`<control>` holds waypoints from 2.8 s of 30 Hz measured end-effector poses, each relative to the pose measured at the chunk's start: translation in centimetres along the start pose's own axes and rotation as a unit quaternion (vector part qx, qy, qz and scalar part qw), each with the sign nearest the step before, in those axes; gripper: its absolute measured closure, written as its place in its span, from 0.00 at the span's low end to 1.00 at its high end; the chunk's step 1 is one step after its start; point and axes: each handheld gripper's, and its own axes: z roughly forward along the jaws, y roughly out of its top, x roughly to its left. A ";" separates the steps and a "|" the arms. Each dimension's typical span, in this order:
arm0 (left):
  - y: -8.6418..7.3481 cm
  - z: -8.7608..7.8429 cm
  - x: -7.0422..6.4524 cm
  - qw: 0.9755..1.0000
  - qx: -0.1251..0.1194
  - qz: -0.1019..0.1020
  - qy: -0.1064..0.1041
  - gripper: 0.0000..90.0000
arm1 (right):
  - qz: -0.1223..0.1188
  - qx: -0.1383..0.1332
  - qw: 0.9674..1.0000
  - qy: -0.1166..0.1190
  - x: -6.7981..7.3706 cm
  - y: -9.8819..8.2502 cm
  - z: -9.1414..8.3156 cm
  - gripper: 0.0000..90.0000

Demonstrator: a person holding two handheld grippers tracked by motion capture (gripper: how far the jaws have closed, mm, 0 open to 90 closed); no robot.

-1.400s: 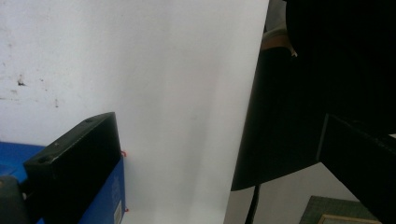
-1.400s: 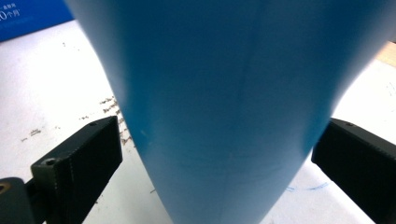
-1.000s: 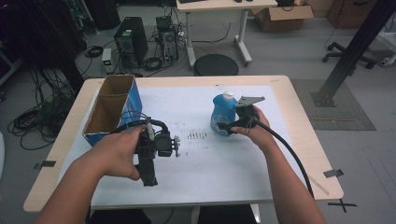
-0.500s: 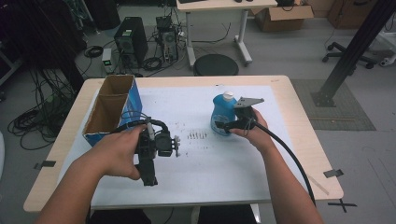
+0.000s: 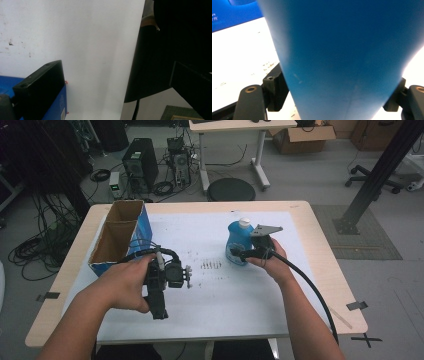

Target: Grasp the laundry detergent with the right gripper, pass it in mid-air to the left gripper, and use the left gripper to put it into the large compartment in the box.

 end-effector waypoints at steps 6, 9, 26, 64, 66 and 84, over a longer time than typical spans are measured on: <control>-0.1 0.1 0.0 1.000 -0.001 -0.002 -0.001 0.00 | 0.000 -0.007 1.000 0.001 0.0 -0.1 0.0 0.36; -0.1 0.1 0.1 1.000 0.000 -0.001 -0.001 0.00 | -0.003 -0.009 1.000 0.000 -0.1 -0.1 -0.1 0.38; 0.1 0.1 0.1 1.000 -0.002 -0.001 0.000 0.00 | -0.002 -0.016 1.000 0.004 -0.2 -0.6 0.0 0.49; 0.6 -5.3 1.4 1.000 -0.008 0.001 0.026 0.00 | -0.153 -0.013 0.975 0.163 4.3 6.1 -9.8 0.50; 0.8 -5.5 1.4 1.000 -0.008 0.001 0.028 0.00 | -0.162 -0.013 0.971 0.174 4.9 6.2 -10.1 0.50; 1.8 -6.5 0.8 0.999 -0.008 0.013 0.033 0.00 | -0.187 -0.010 0.949 0.254 9.6 4.3 -9.4 0.51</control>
